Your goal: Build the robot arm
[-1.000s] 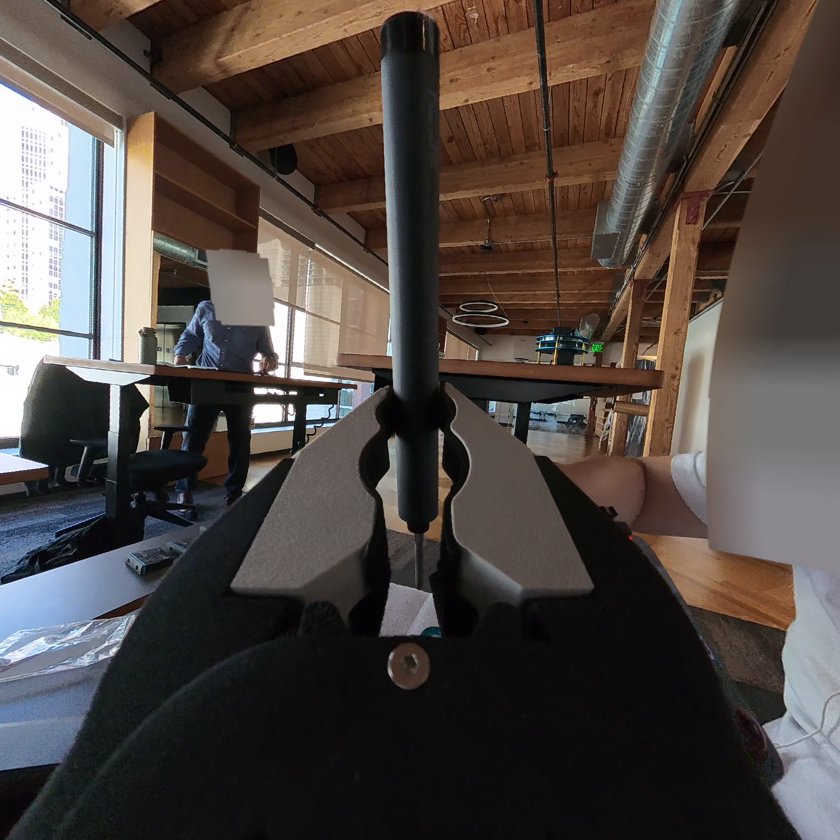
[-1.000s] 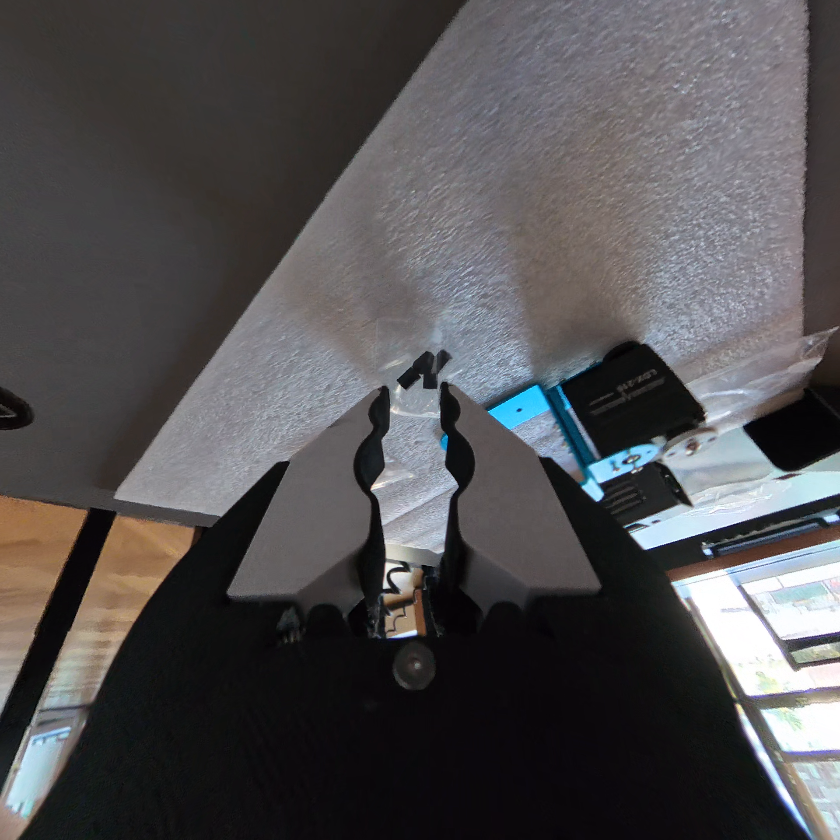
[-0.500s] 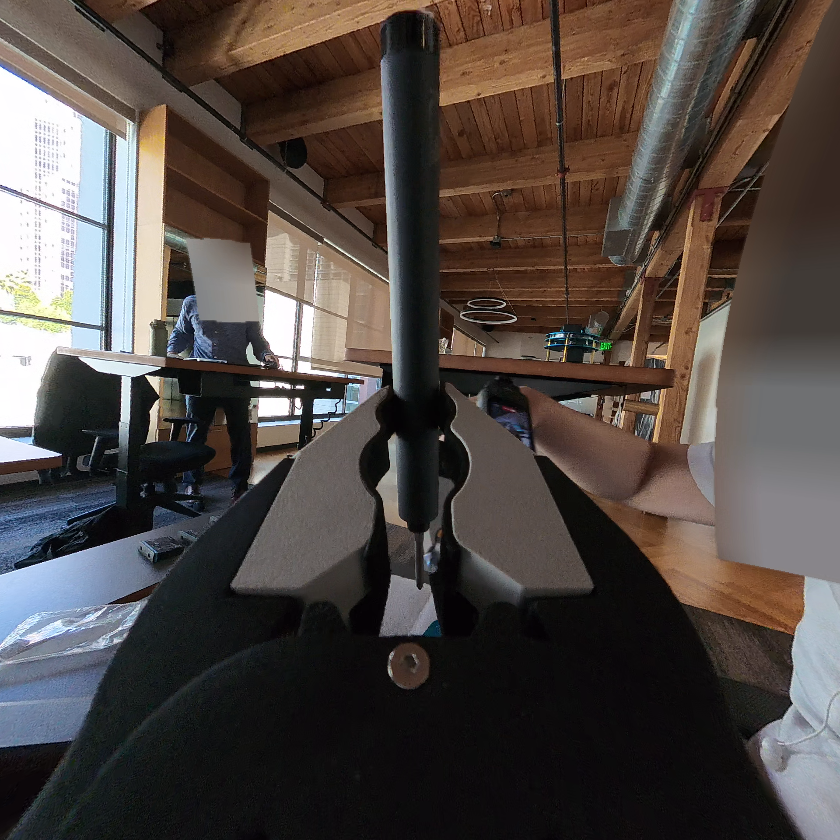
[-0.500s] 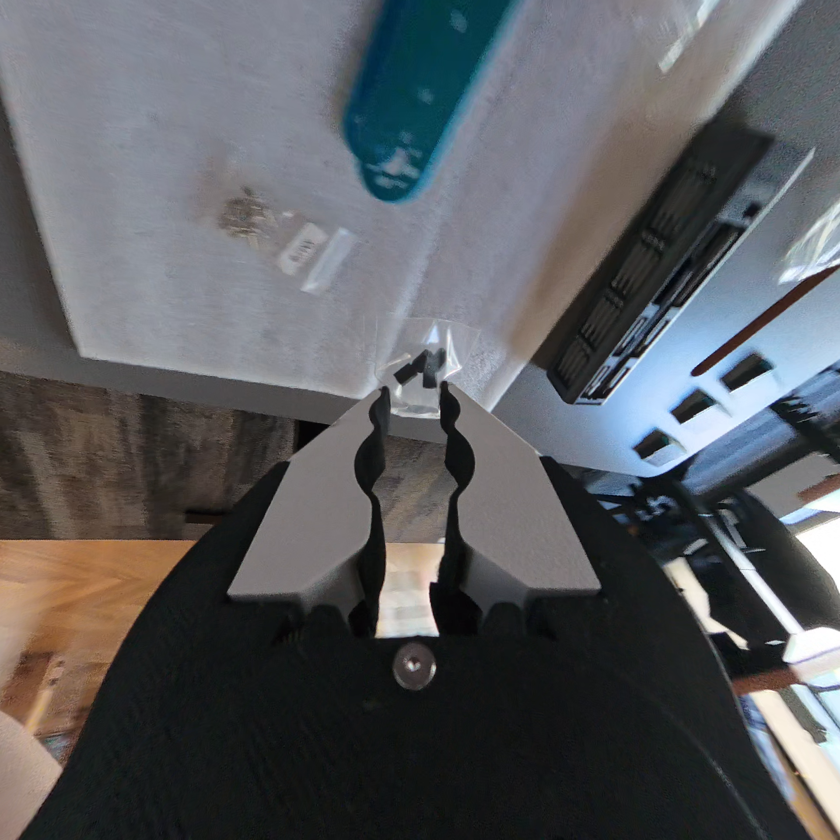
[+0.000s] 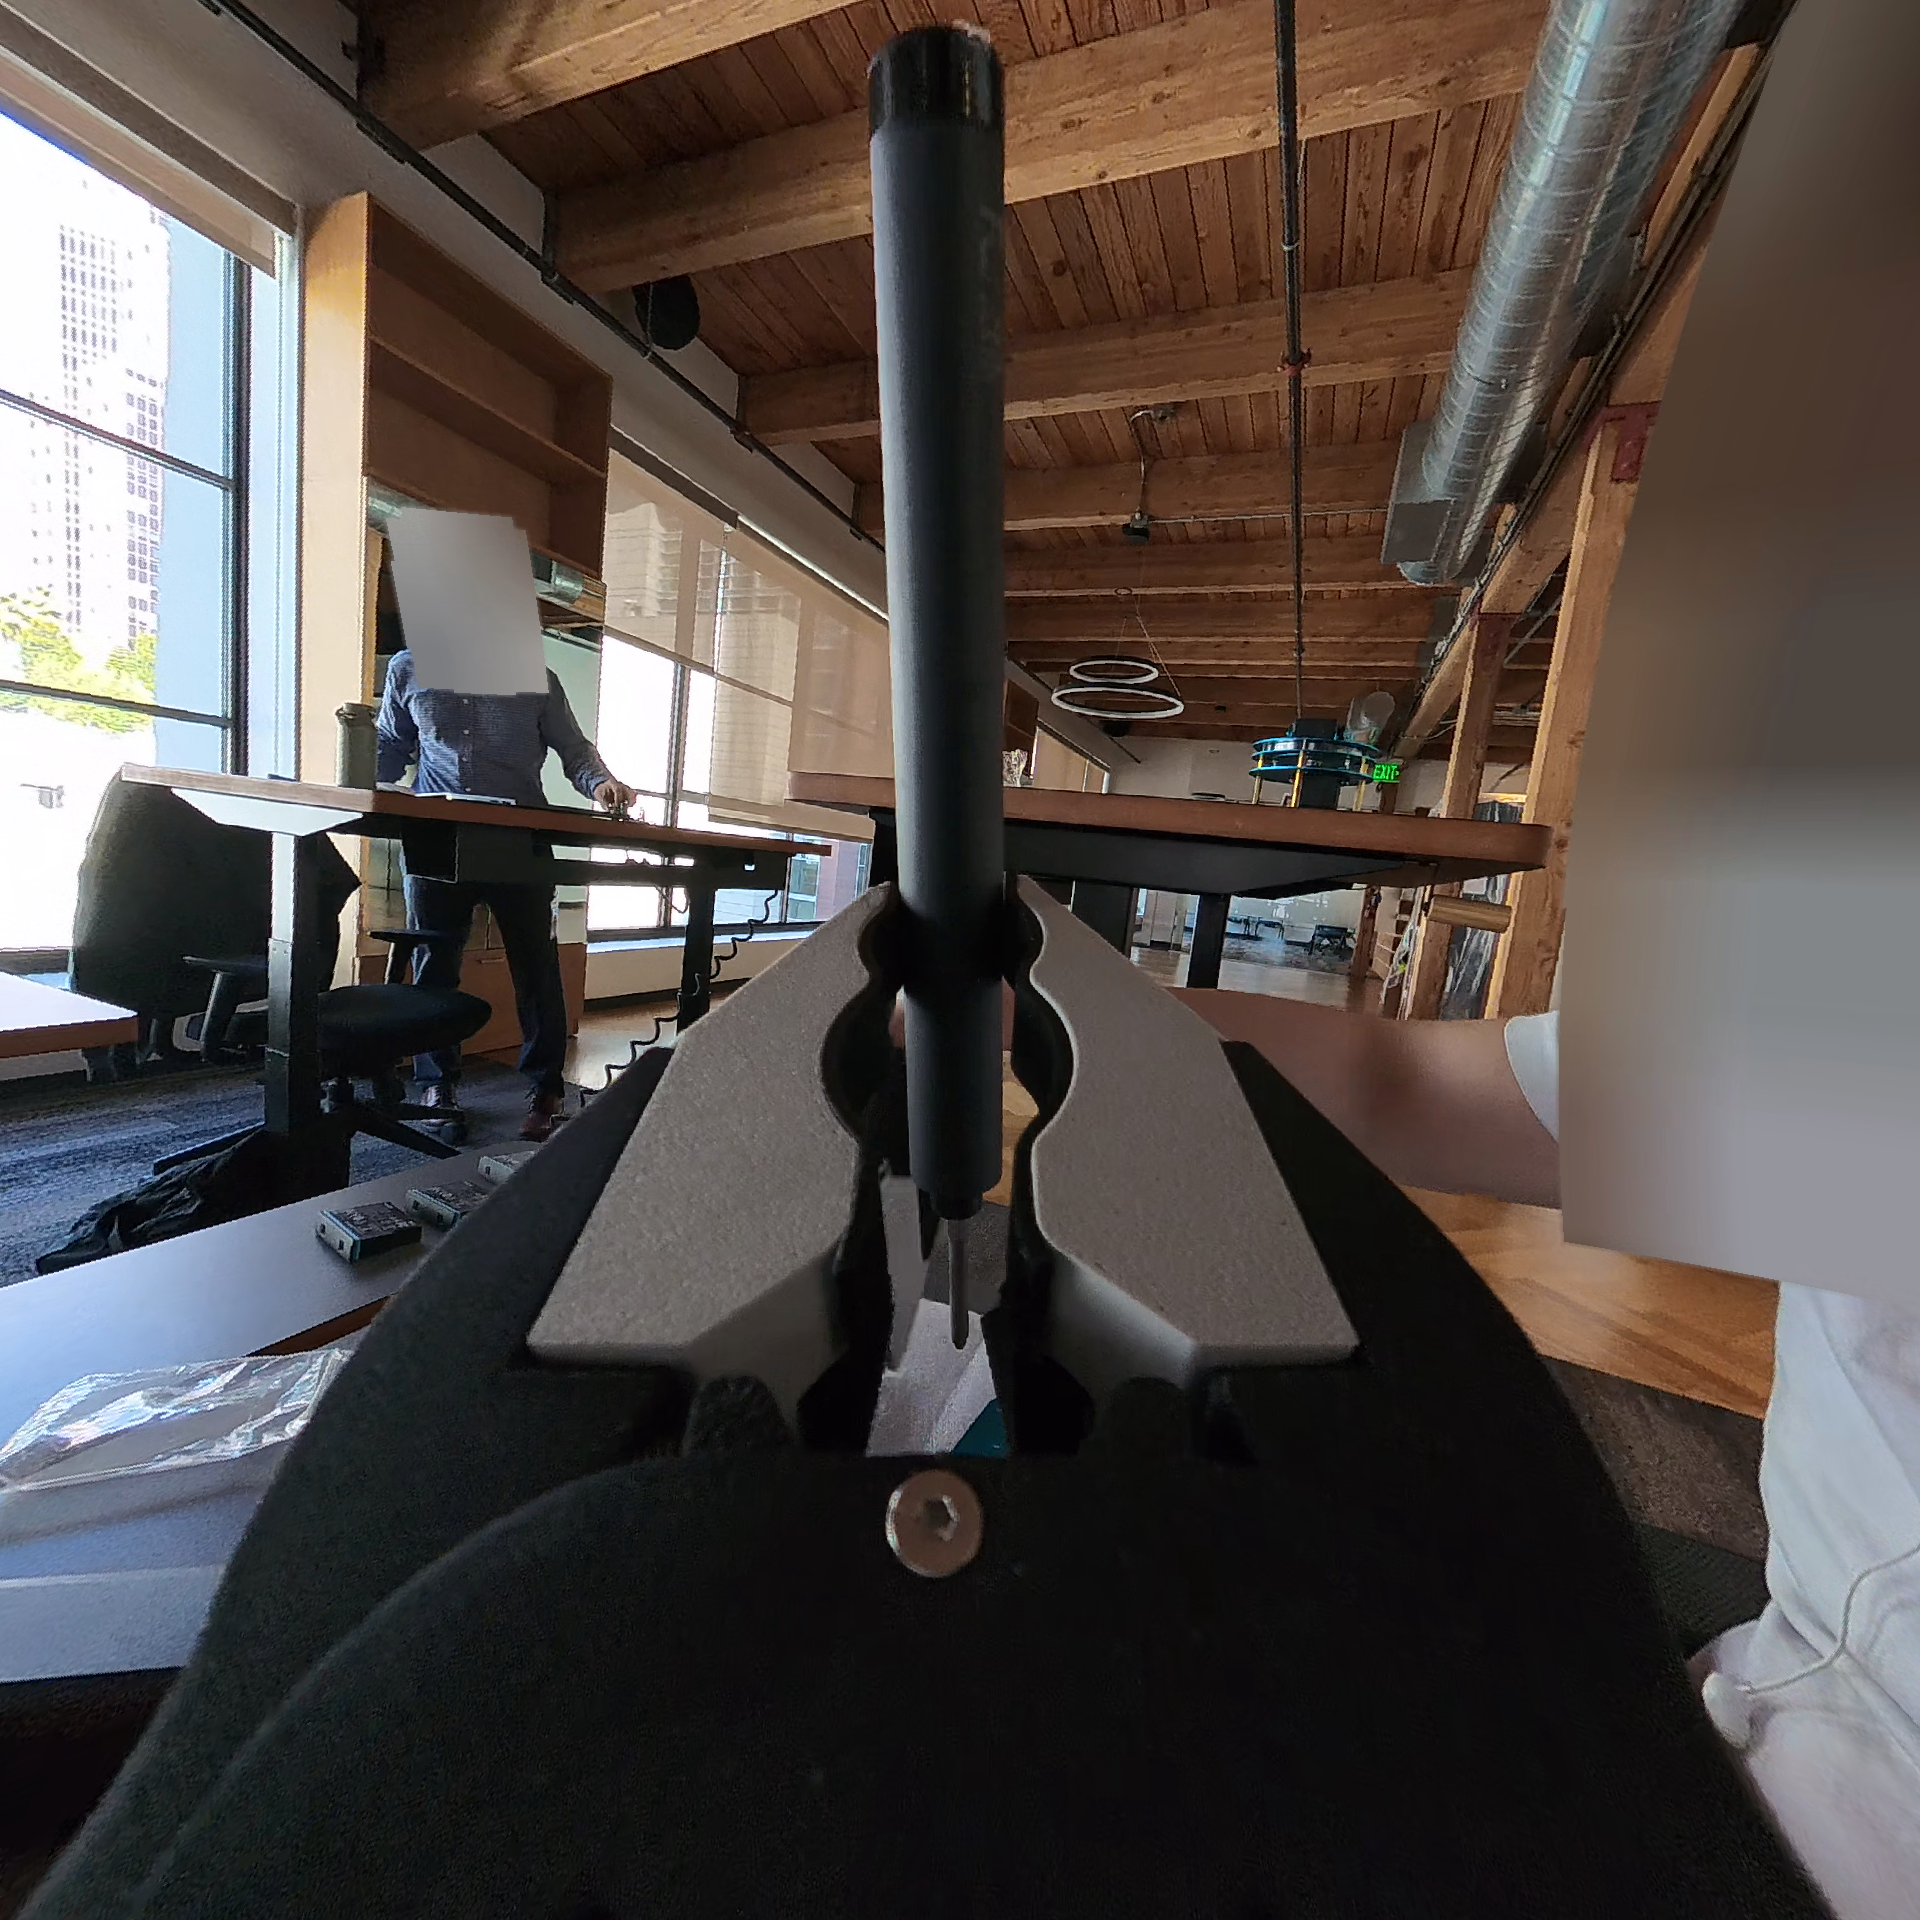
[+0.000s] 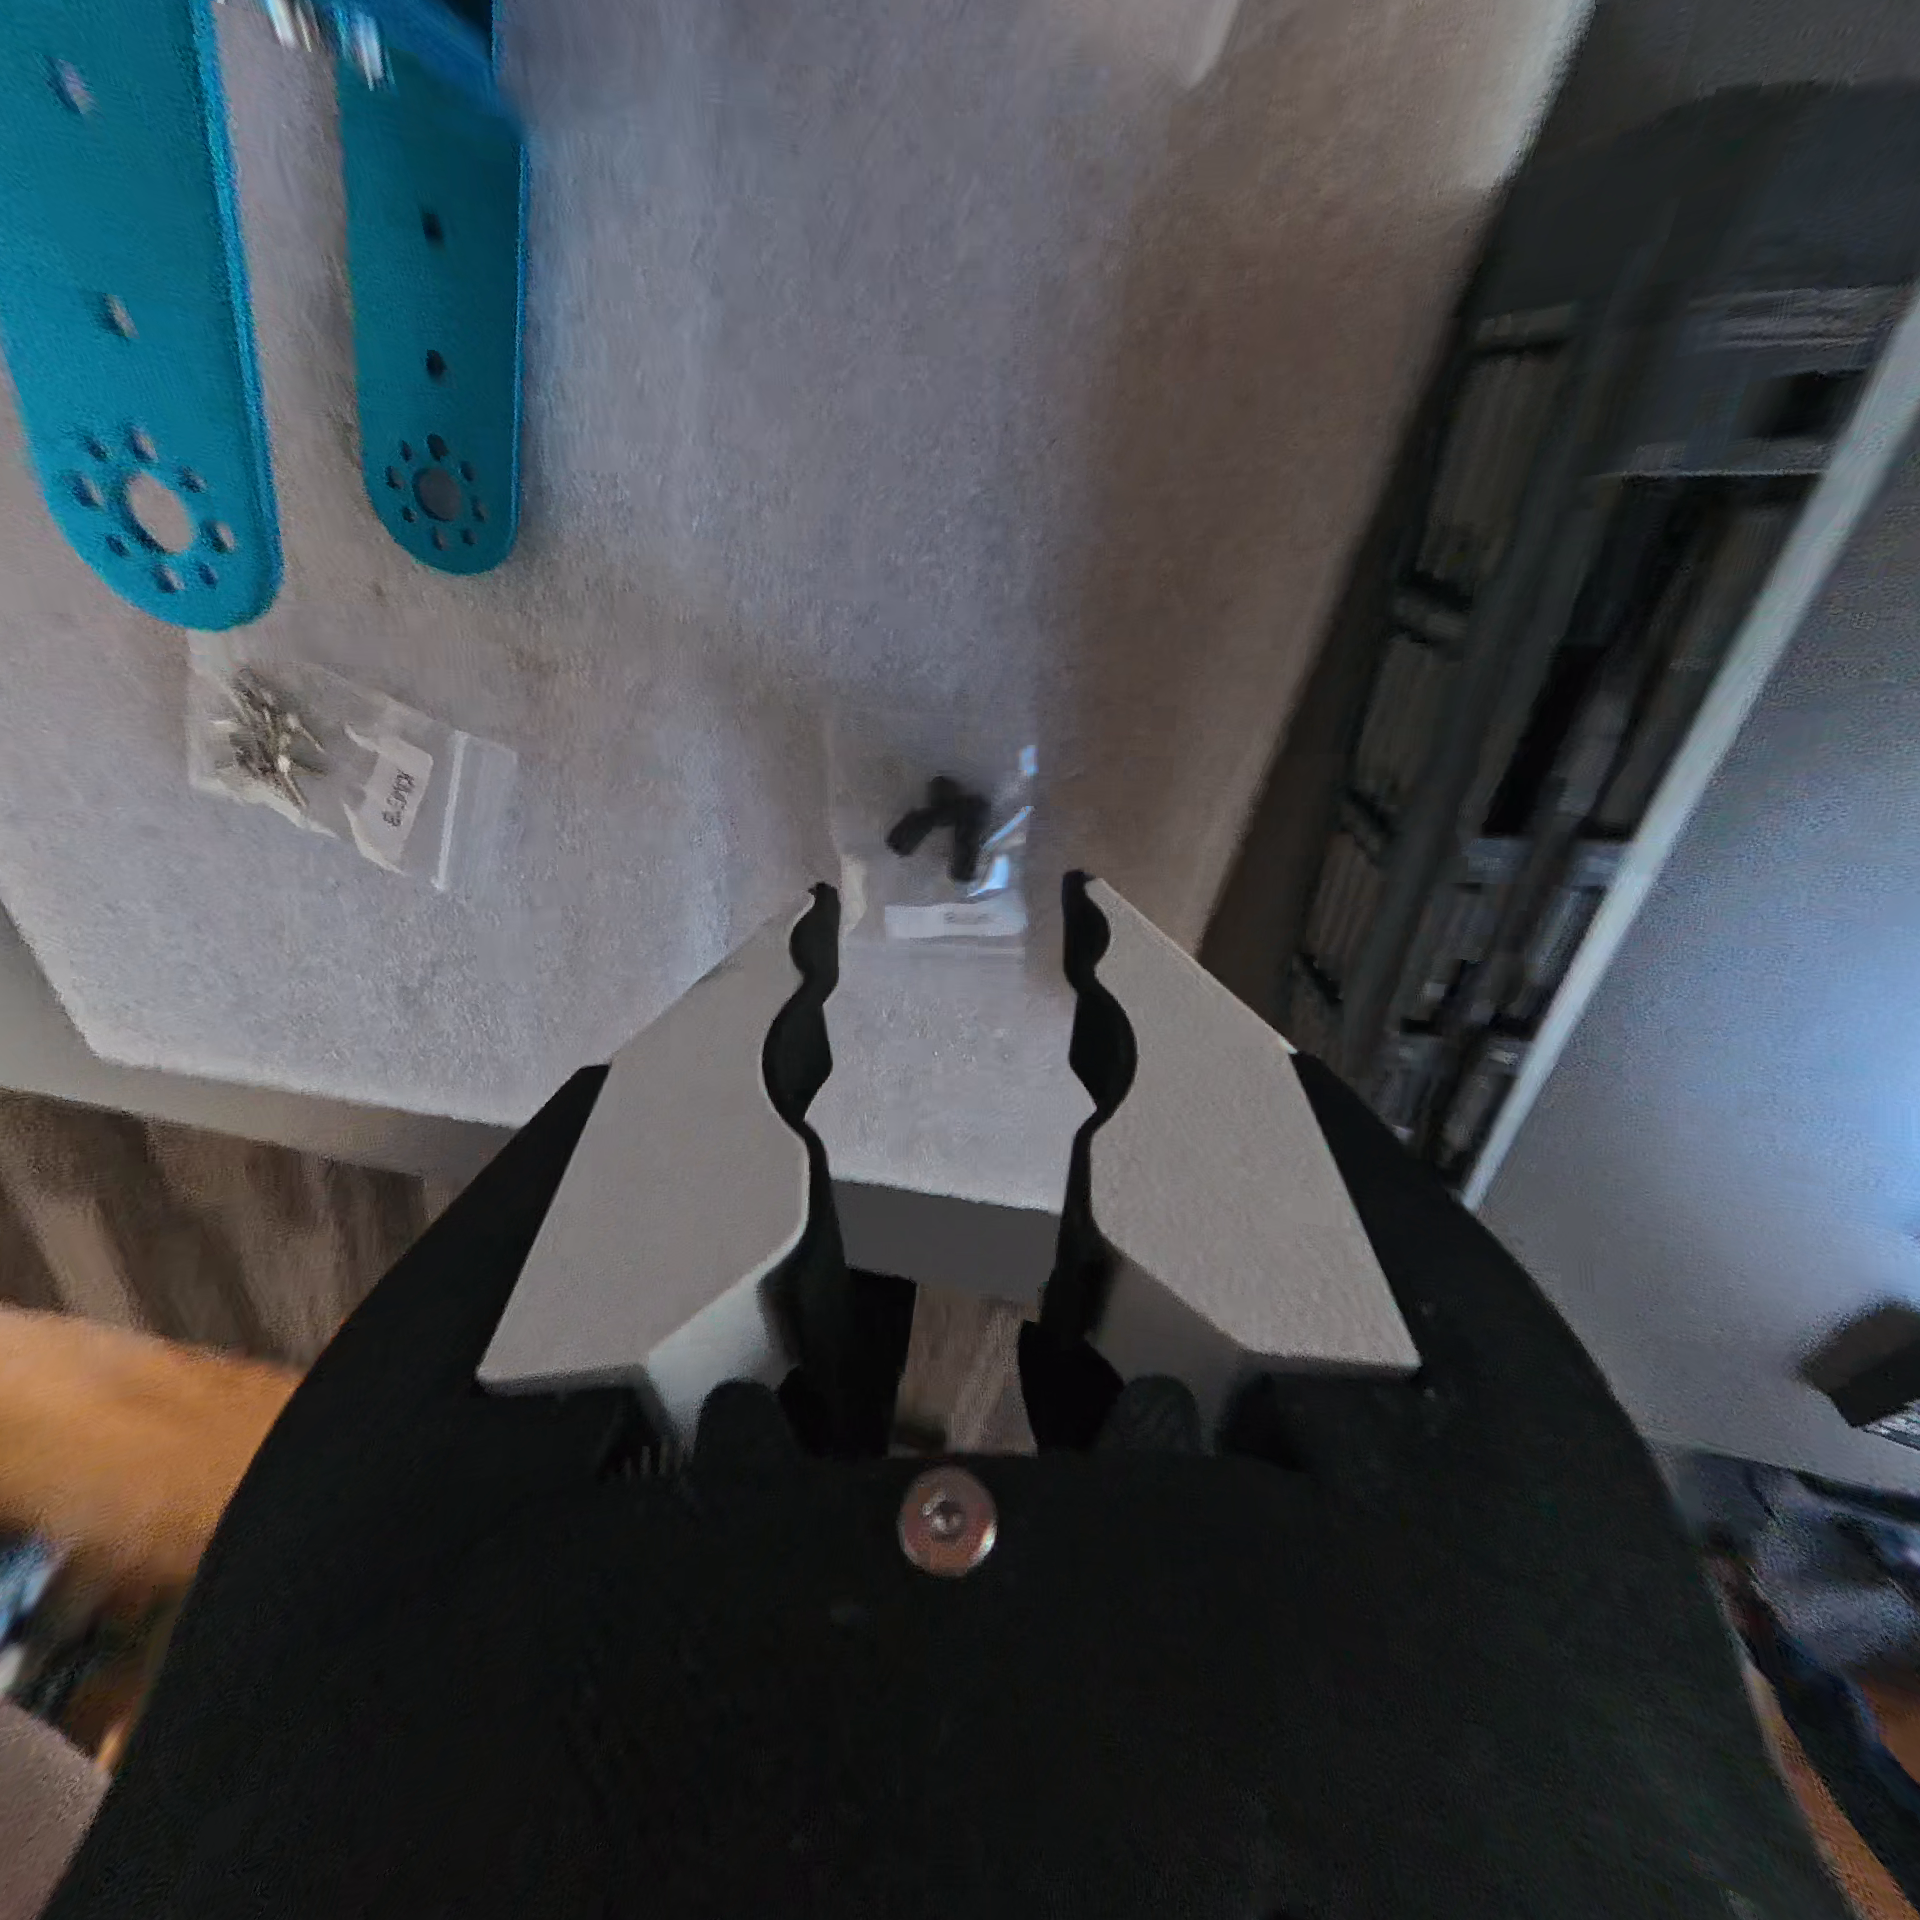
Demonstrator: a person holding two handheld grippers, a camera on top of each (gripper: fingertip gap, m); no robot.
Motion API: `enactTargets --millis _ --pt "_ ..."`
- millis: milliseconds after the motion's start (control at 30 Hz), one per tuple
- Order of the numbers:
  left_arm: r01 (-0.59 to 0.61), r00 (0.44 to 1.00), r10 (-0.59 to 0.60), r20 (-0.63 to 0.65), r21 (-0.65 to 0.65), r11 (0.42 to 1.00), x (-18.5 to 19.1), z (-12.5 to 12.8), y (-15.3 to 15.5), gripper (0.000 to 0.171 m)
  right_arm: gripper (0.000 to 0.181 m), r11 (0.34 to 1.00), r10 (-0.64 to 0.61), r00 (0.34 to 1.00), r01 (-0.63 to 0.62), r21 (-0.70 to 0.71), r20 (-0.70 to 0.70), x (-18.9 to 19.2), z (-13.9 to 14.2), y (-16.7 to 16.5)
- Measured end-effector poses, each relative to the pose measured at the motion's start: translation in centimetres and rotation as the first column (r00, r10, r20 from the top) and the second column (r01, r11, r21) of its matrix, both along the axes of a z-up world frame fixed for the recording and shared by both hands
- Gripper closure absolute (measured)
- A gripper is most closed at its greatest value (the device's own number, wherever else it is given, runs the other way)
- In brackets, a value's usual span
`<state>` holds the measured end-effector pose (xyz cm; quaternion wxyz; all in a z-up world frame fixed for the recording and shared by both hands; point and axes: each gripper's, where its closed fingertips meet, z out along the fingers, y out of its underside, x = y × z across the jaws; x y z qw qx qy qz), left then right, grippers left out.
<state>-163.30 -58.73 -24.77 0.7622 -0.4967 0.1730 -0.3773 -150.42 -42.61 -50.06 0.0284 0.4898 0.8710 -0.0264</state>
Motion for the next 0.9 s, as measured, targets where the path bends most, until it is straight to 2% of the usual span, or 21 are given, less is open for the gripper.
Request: enactTargets --millis 133,233,300,367,433,500,533,667,767,900 --pt "-0.008 1.0 0.008 0.003 0.012 1.0 -0.3 0.3 -0.3 0.156 0.127 0.995 -0.098 0.947 0.097 -0.019 -0.305 -4.4 2.8 2.8" --pt "-0.022 1.0 0.022 0.011 0.017 1.0 -0.7 0.5 -0.4 0.156 0.128 0.992 -0.105 0.892 0.124 0.013 -0.44 -7.5 3.9 3.3" --pt "-0.031 0.999 0.031 0.019 0.022 0.999 -1.0 0.7 -0.6 0.156 0.125 0.973 -0.21 0.851 0.229 -0.019 -0.482 -10.7 4.3 3.3" --pt "-0.045 0.999 0.044 0.015 0.033 0.998 -1.2 0.9 -0.8 0.156 0.106 0.895 -0.442 0.778 0.415 -0.162 -0.447 -14.6 4.4 3.0" --pt "-0.058 0.998 0.057 0.013 0.039 0.998 -1.3 0.9 -0.8 0.156 0.097 0.76 -0.648 0.668 0.543 -0.357 -0.366 -18.8 4.5 1.7" --pt "-0.06 0.998 0.06 0.014 0.041 0.997 -1.4 1.0 -0.9 0.156 0.097 0.645 -0.76 0.571 0.601 -0.472 -0.311 -22.3 4.4 0.8" --pt "-0.064 0.998 0.064 0.012 0.043 0.997 -1.4 1.0 -1.0 0.156 0.099 0.628 -0.776 0.549 0.63 -0.456 -0.311 -23.3 3.9 0.9" --pt "-0.065 0.998 0.065 0.009 0.039 0.997 -1.5 0.9 -0.9 0.155 0.096 0.643 -0.756 0.557 0.729 -0.233 -0.344 -24.5 0.7 2.2" --pt "-0.056 0.998 0.055 0.015 0.043 0.998 -1.5 1.0 -1.0 0.156 0.123 0.642 -0.757 0.593 0.753 -0.144 -0.273 -24.2 -1.1 1.8" --pt "-0.049 0.999 0.048 0.021 0.049 0.998 -1.5 1.1 -1.2 0.156 0.127 0.602 -0.794 0.574 0.789 -0.123 -0.203 -23.8 -1.2 2.3"
